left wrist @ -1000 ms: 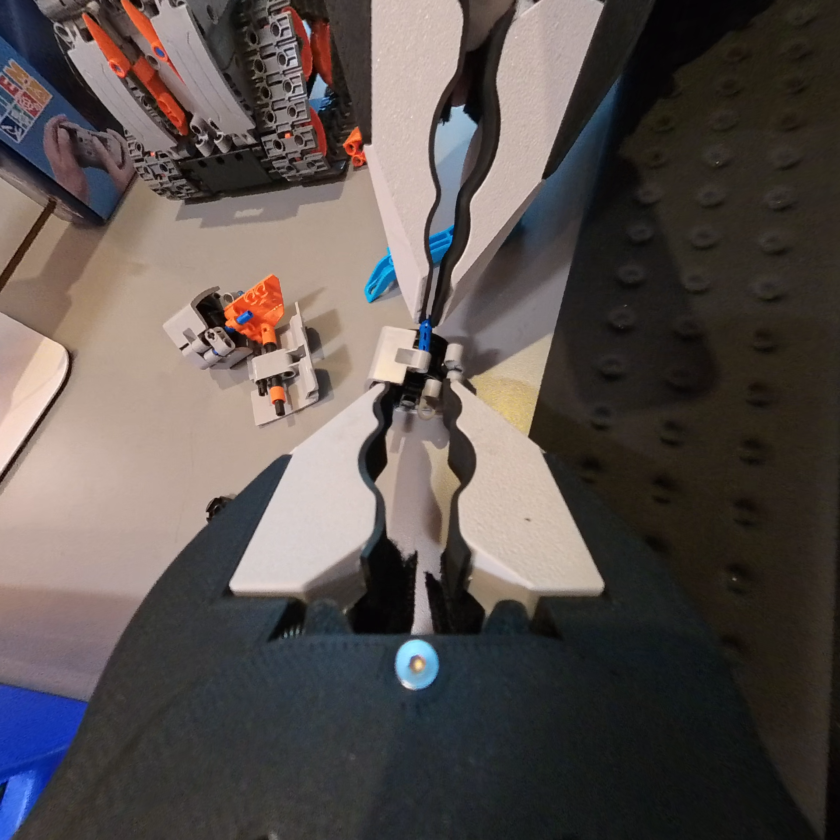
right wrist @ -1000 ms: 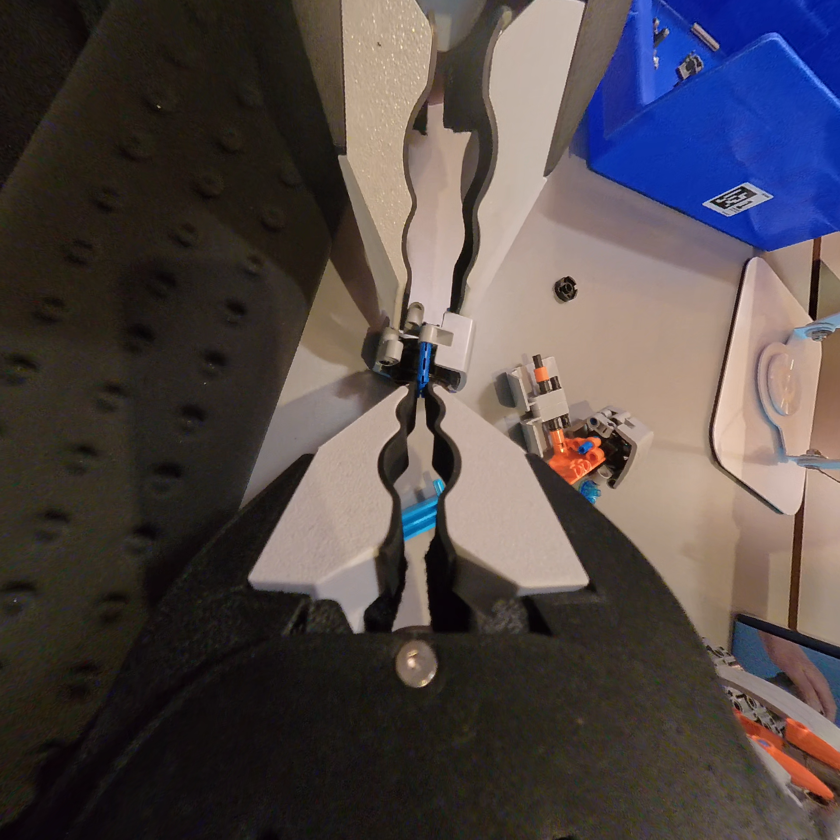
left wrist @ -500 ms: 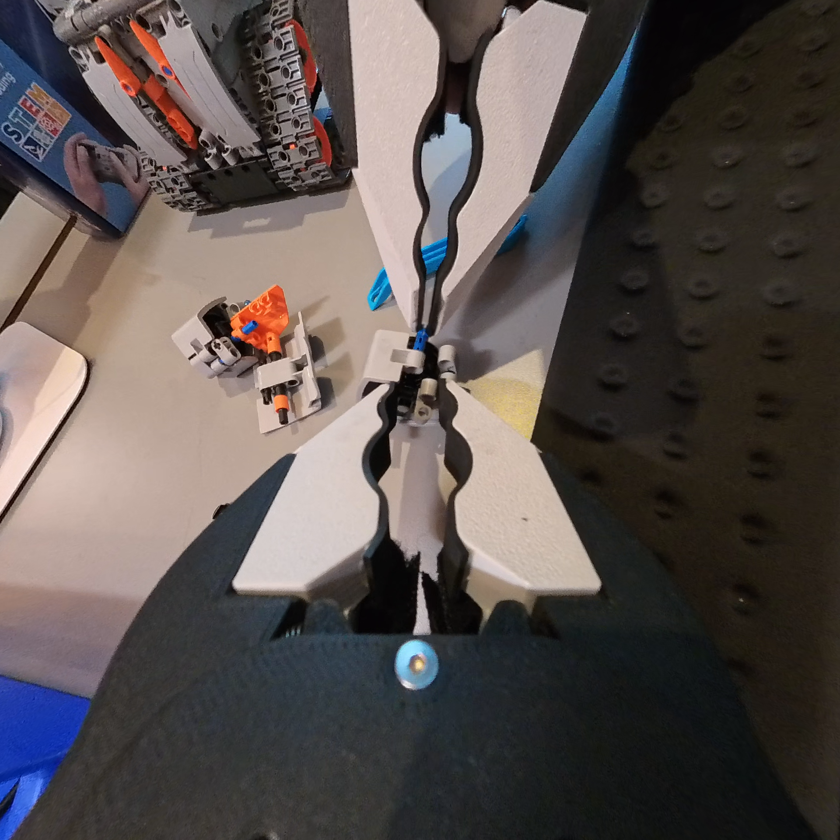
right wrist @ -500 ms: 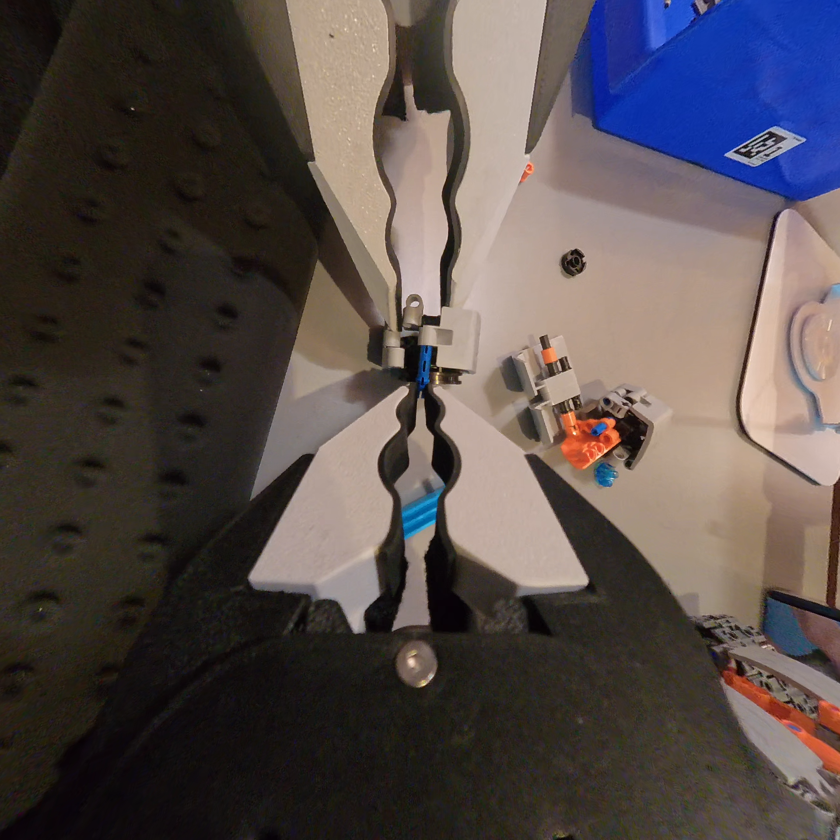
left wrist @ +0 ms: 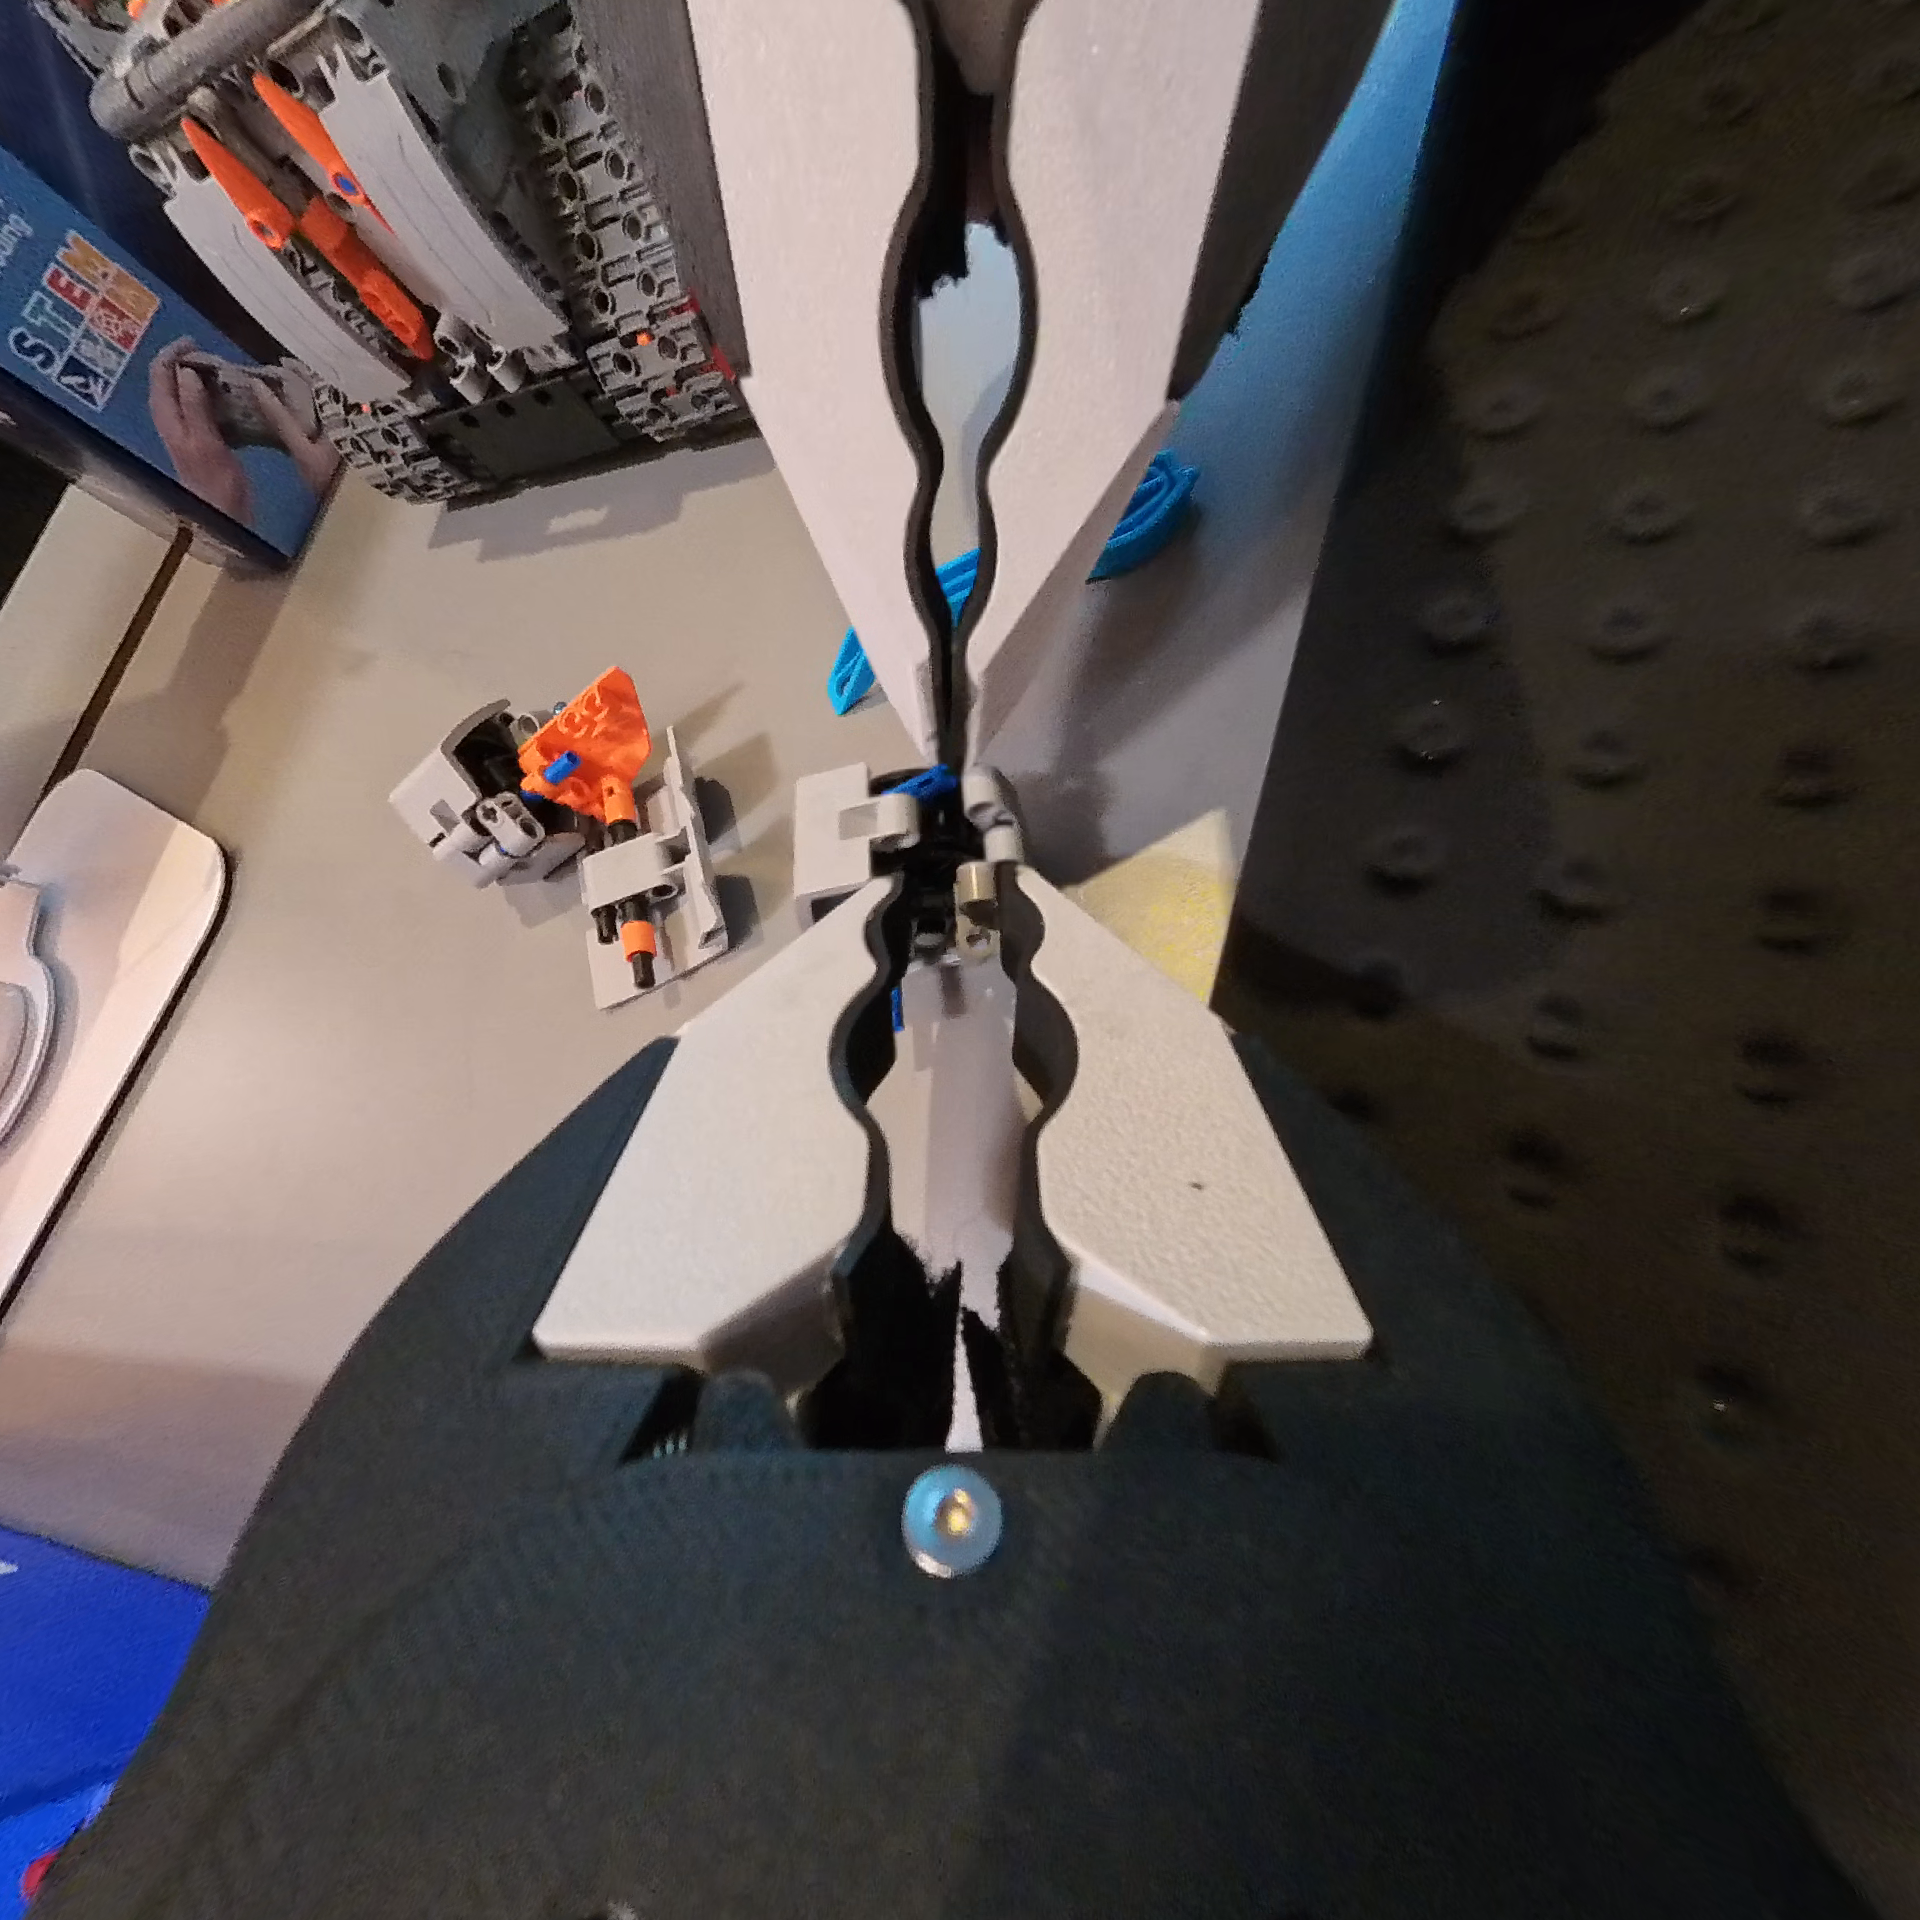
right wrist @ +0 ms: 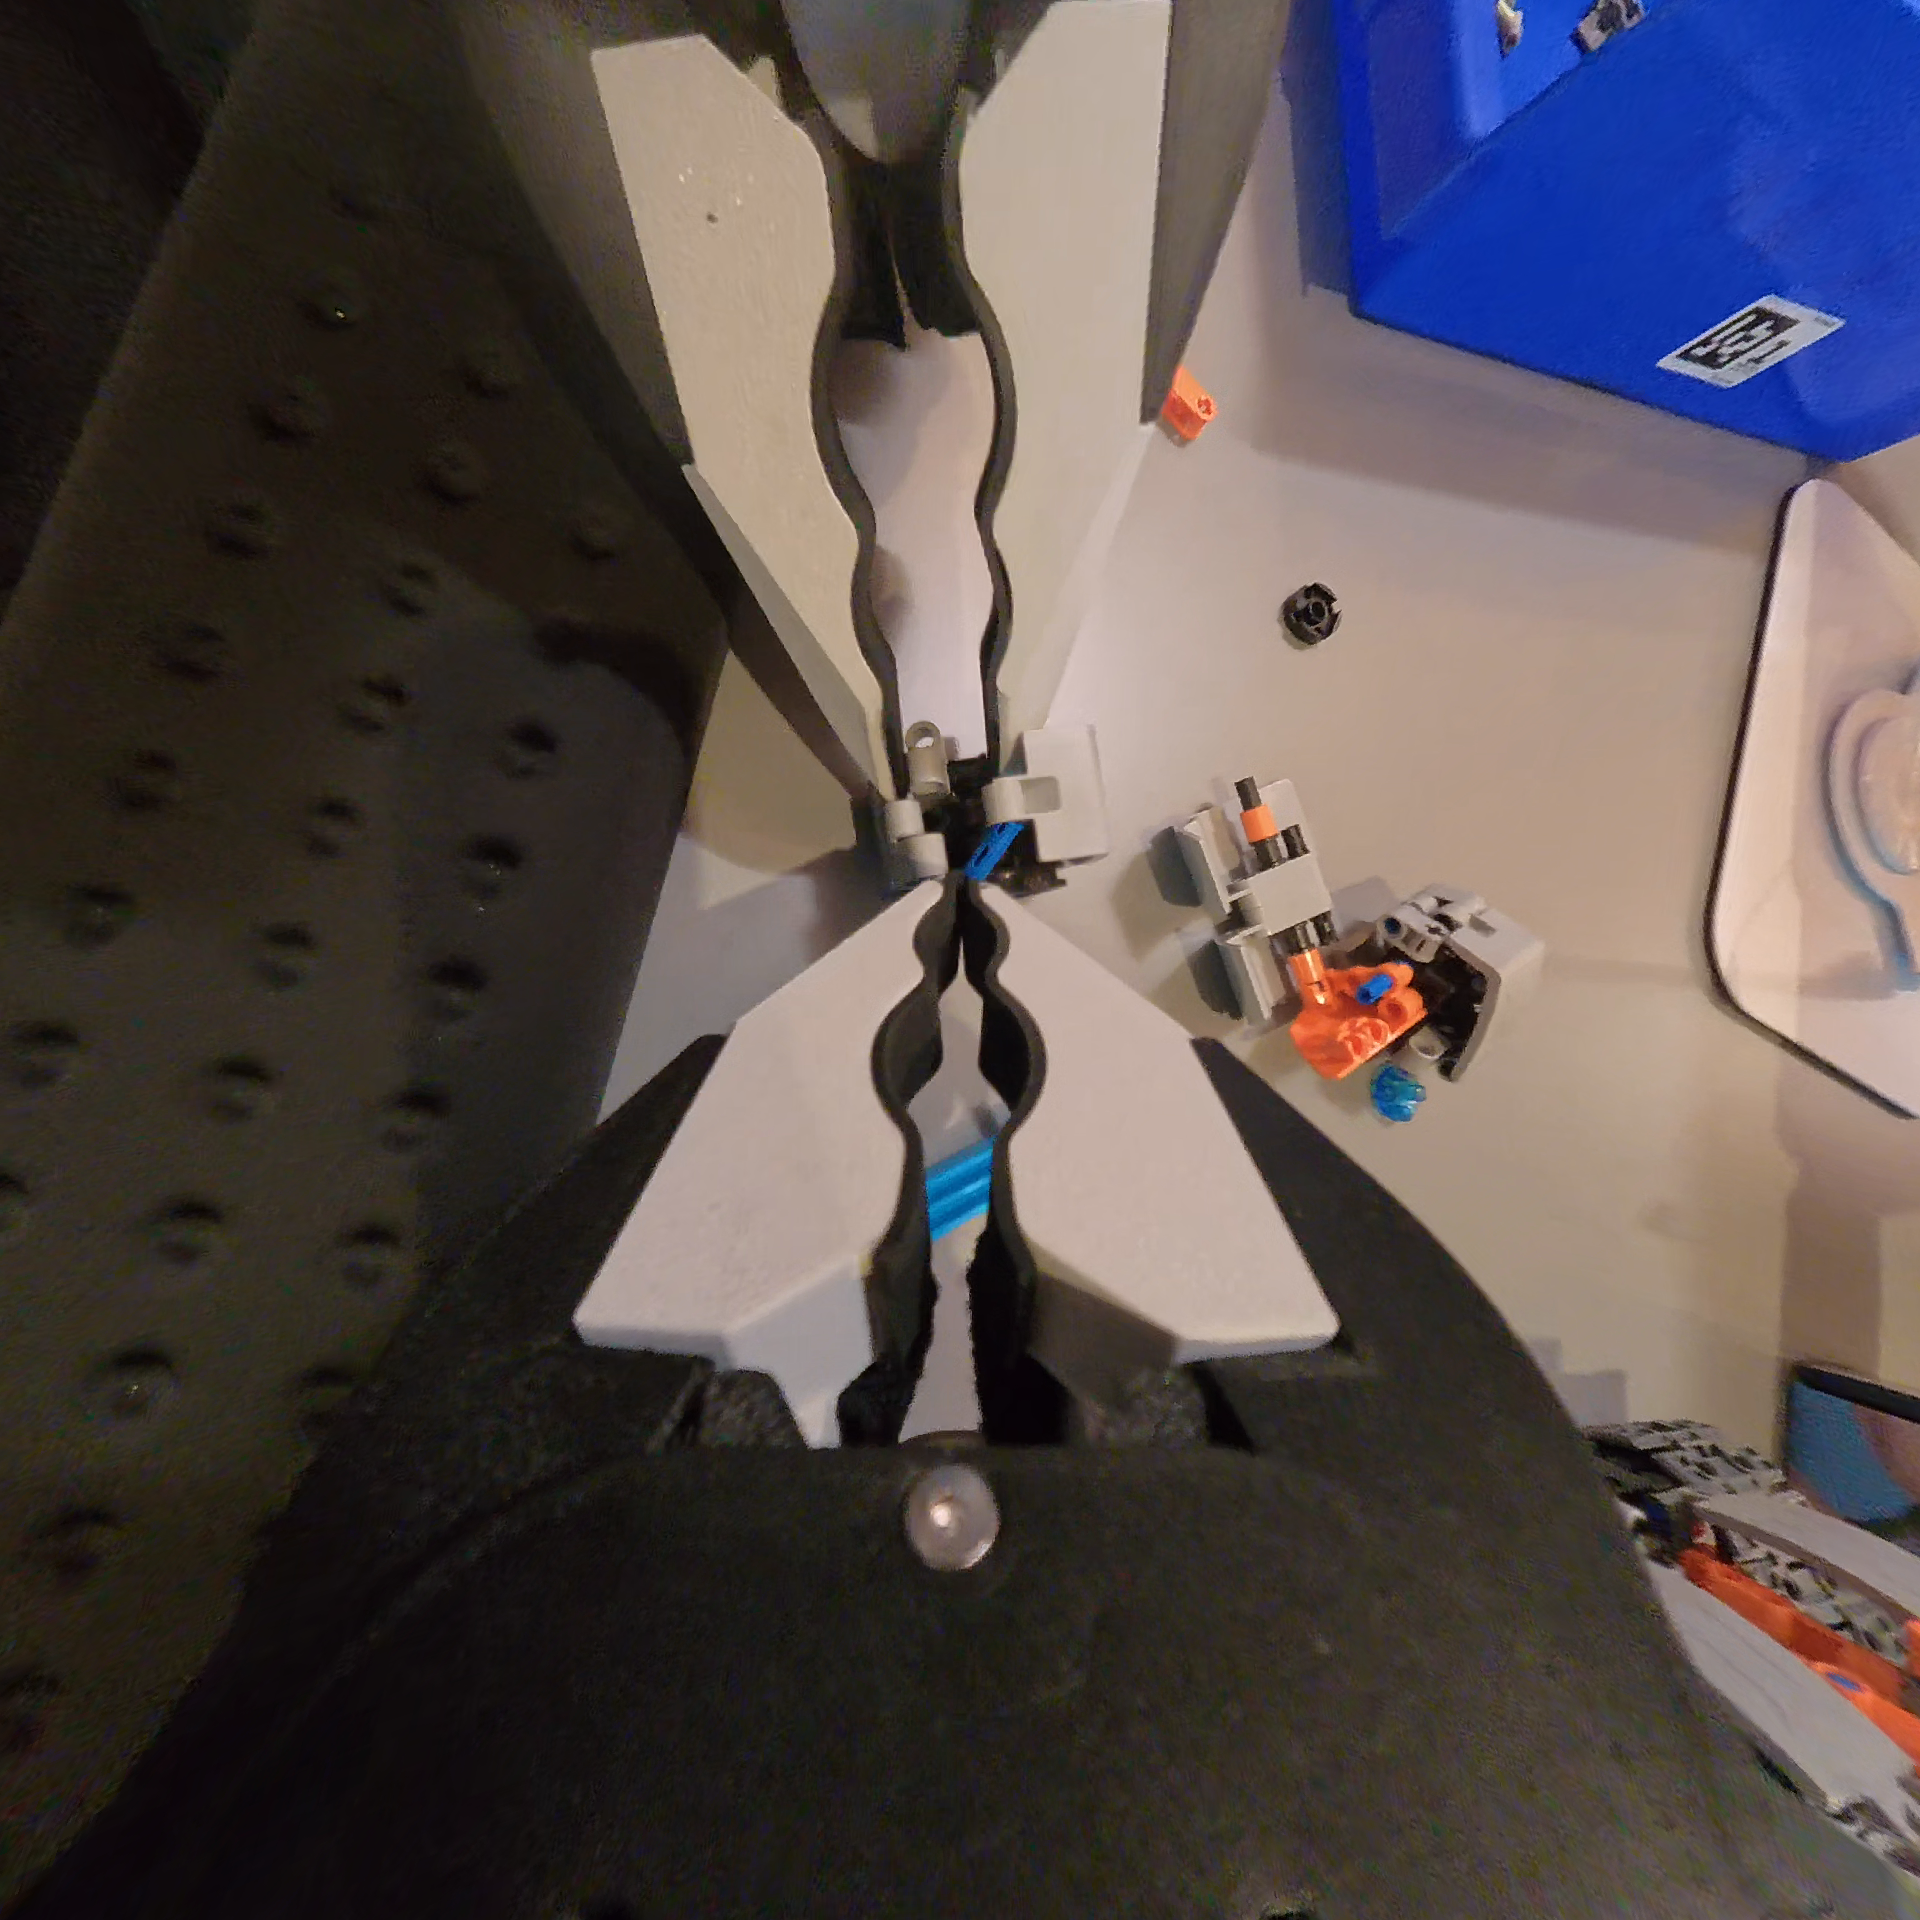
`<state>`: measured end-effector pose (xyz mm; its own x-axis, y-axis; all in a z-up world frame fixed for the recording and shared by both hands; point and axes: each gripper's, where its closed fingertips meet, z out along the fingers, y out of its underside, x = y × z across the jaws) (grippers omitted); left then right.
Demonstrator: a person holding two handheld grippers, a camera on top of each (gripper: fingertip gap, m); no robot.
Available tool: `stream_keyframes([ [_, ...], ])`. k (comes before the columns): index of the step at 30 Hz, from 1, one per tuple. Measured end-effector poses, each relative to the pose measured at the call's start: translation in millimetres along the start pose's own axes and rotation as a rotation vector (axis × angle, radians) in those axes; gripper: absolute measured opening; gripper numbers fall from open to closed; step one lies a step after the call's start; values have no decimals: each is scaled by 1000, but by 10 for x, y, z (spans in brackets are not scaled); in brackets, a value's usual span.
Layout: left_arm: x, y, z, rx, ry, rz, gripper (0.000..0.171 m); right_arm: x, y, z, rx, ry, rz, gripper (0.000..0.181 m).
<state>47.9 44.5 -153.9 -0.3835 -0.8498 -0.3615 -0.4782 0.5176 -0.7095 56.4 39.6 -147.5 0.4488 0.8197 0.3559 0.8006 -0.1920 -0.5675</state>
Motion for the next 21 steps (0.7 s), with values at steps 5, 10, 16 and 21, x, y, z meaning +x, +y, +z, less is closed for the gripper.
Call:
stream_keyframes([
  [5,-5,-4,5,1,2,-4,14,-8,13,8,-27,27,-51,0],
  [10,6,-14,0,5,9,-2,14,-35,-4,-14,43,-49,31,0],
  [16,2,1,-8,0,15,1,14,-40,-34,-27,81,-76,64,0],
  [21,-51,32,-53,-4,4,-2,14,-16,0,-62,97,-102,111,0],
])
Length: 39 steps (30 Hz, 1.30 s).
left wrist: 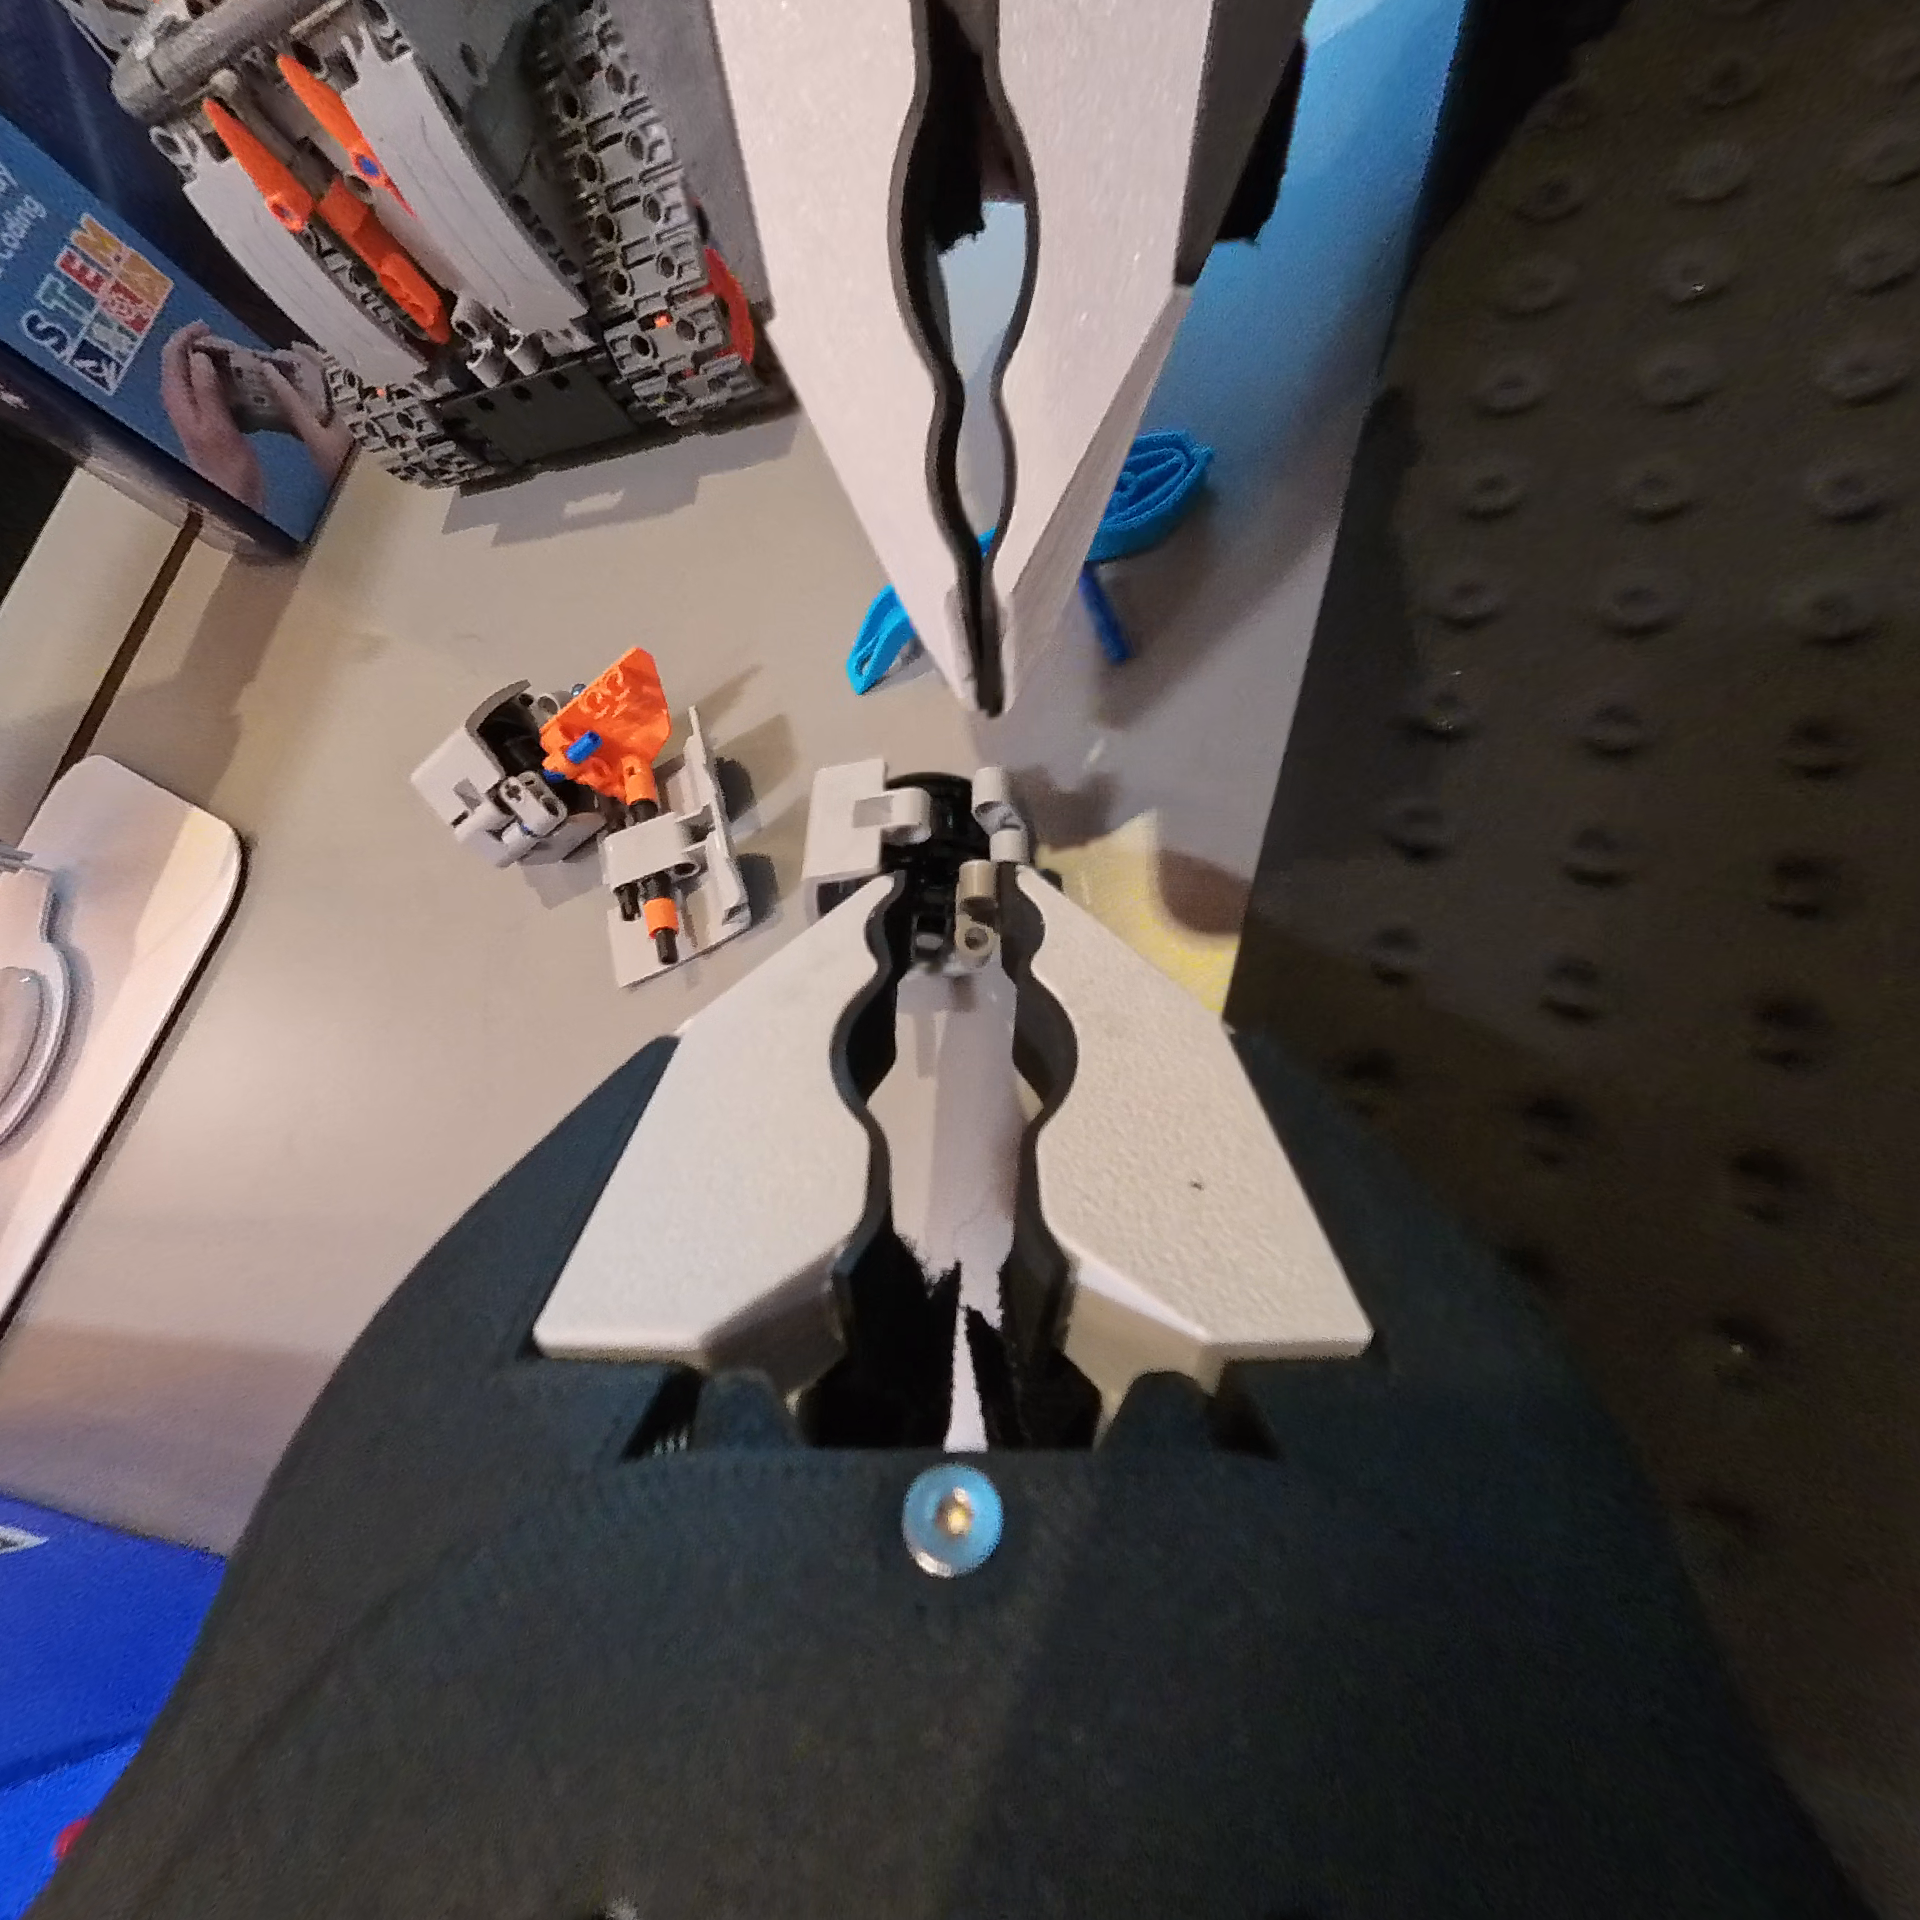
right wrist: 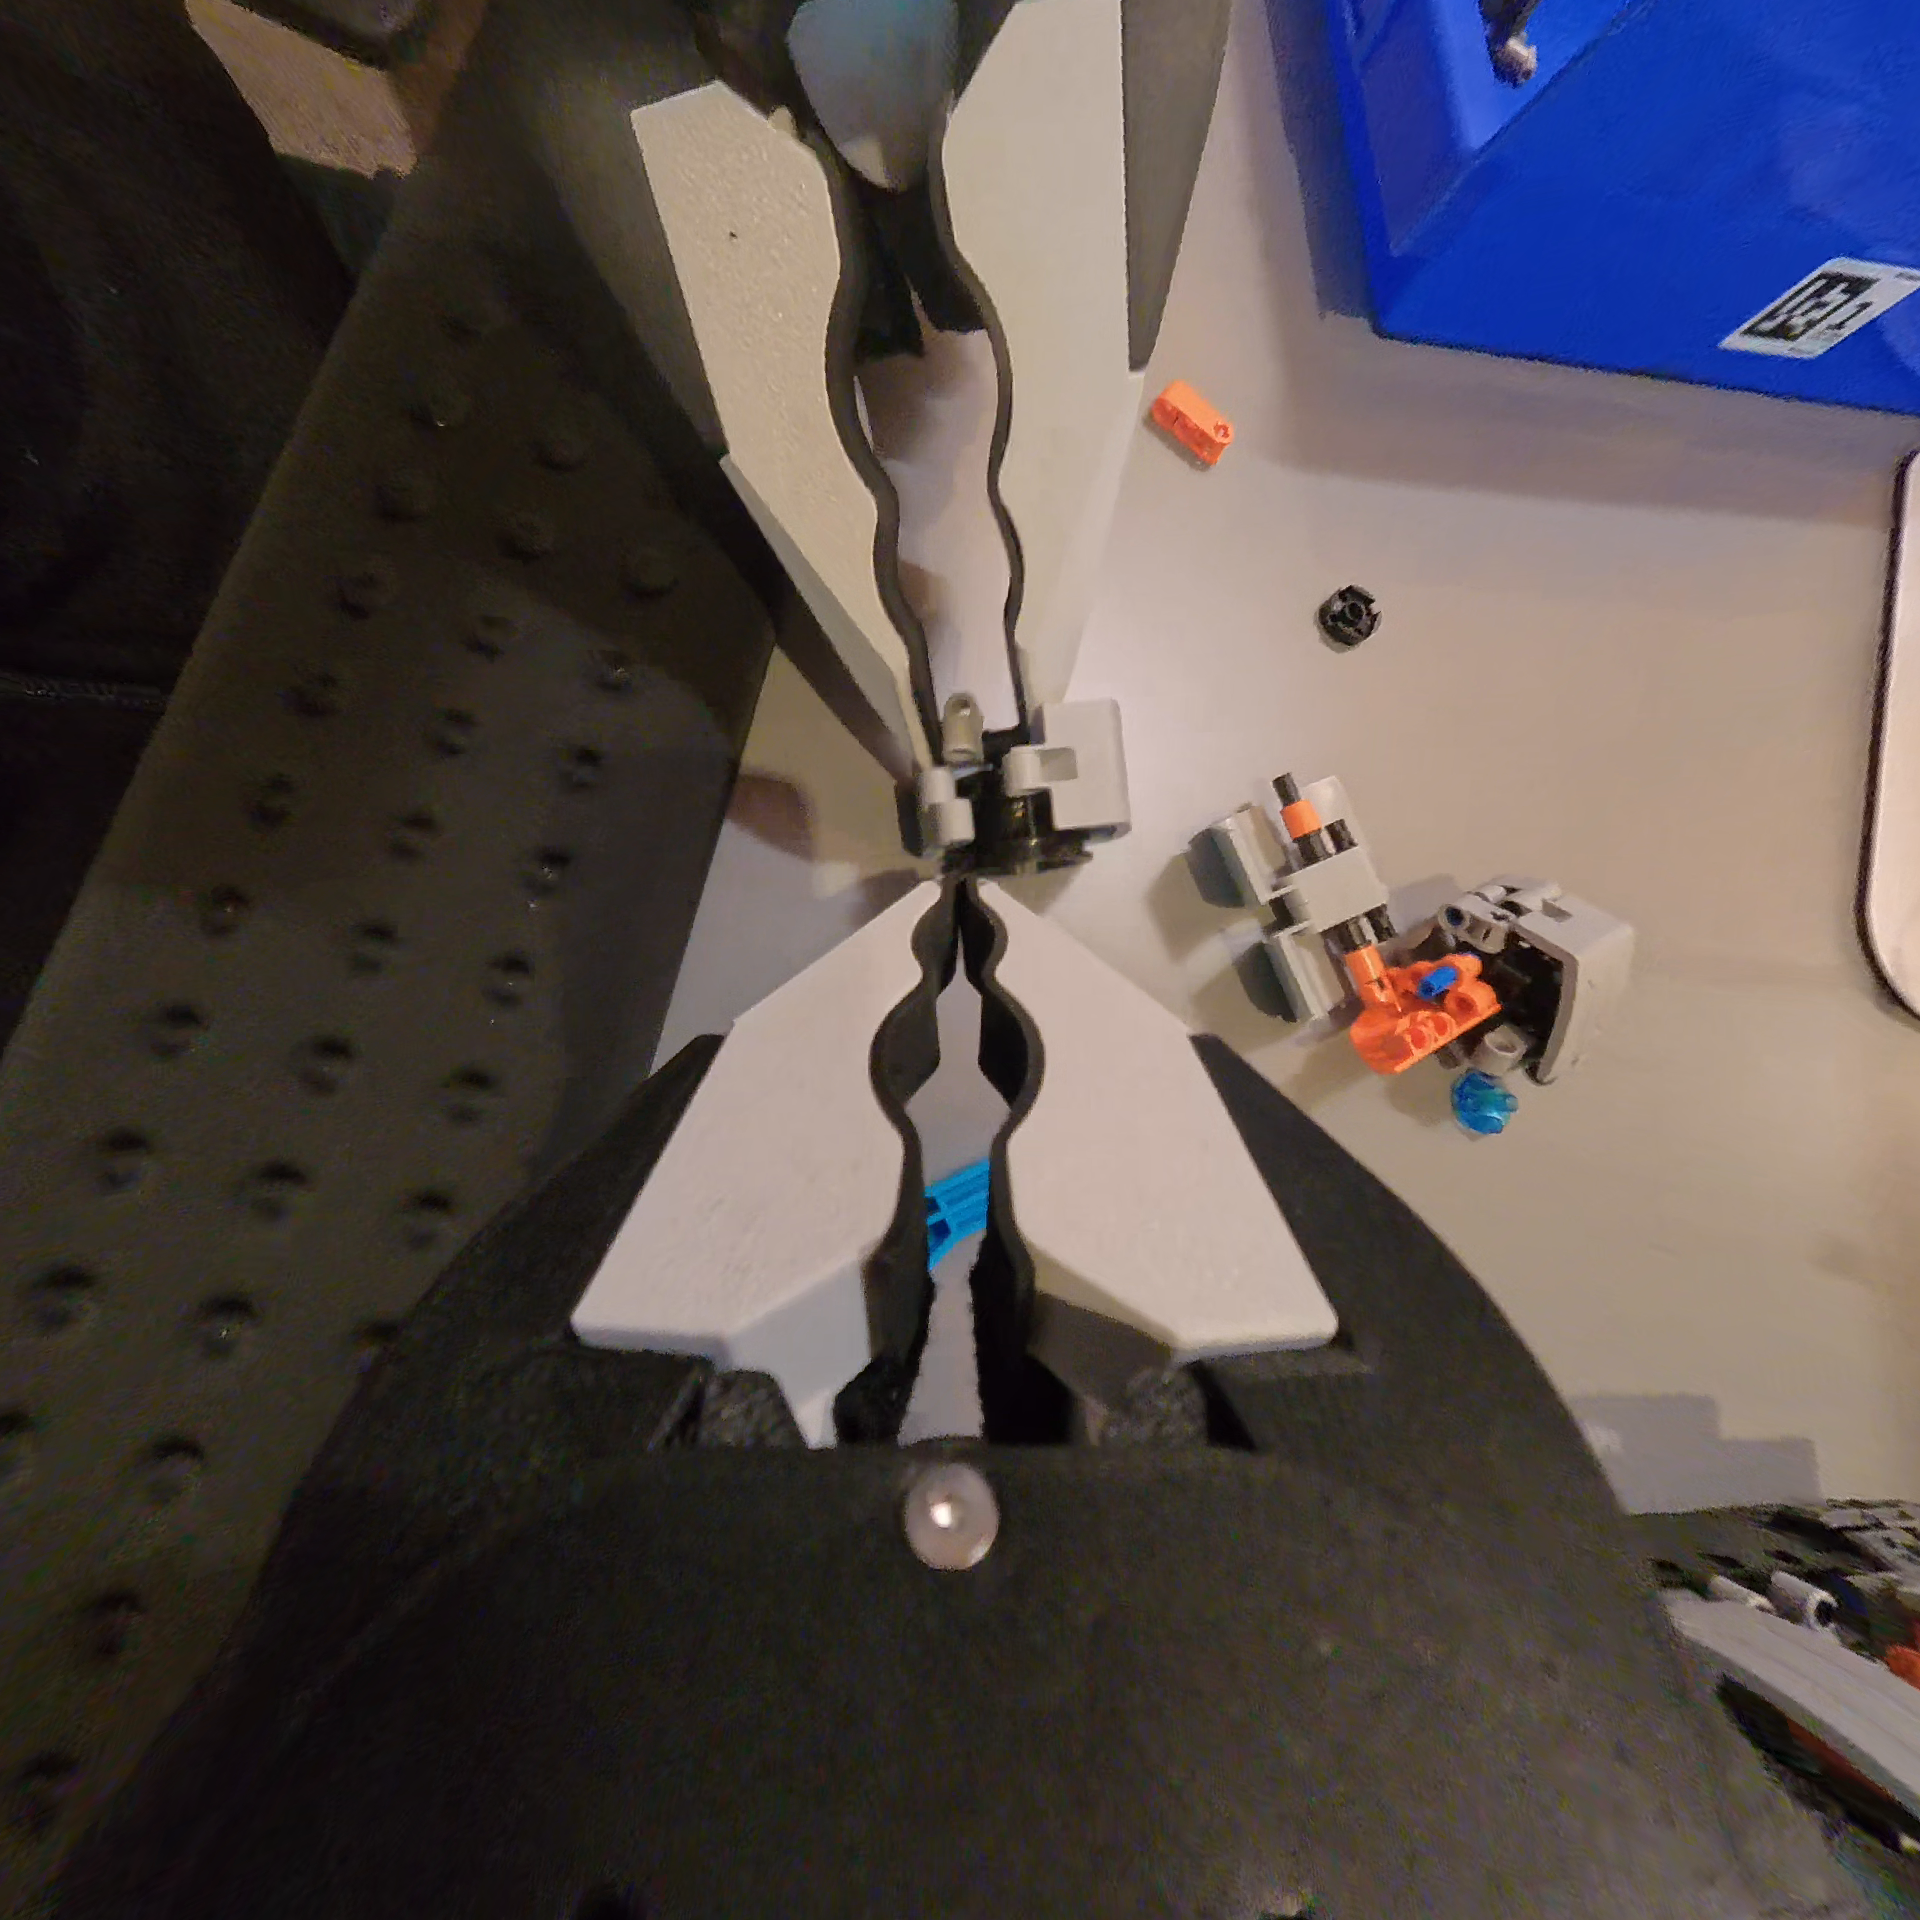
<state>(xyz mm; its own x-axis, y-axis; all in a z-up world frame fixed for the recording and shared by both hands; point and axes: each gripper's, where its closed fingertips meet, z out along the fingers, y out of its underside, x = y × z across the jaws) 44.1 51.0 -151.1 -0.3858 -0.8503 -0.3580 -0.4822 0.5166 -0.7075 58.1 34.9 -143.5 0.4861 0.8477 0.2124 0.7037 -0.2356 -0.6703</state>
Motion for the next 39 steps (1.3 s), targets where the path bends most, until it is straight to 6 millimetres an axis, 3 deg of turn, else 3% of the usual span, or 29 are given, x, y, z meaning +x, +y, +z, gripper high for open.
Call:
stream_keyframes([
  [4,-34,28,-36,2,-3,-19,15,77,51,-153,-8,10,19,1],
  [6,-48,32,-50,8,-5,-25,16,37,173,-239,-43,-49,45,9],
  [16,-22,14,7,12,22,-40,24,-550,575,-276,-198,-329,-42,19],
  [20,-5,-5,9,19,30,-41,24,-669,621,-269,-200,-389,-40,0],
  [24,5,-8,5,26,30,-43,24,-638,618,-257,-189,-363,-52,0],
  [28,27,2,16,20,19,-35,26,-414,618,-228,-185,-244,-37,0],
  [33,52,-16,8,28,30,-65,25,-488,646,-261,-122,-258,1,26],
  [39,89,28,12,12,79,-168,26,-522,633,-326,-68,-224,45,35],
])
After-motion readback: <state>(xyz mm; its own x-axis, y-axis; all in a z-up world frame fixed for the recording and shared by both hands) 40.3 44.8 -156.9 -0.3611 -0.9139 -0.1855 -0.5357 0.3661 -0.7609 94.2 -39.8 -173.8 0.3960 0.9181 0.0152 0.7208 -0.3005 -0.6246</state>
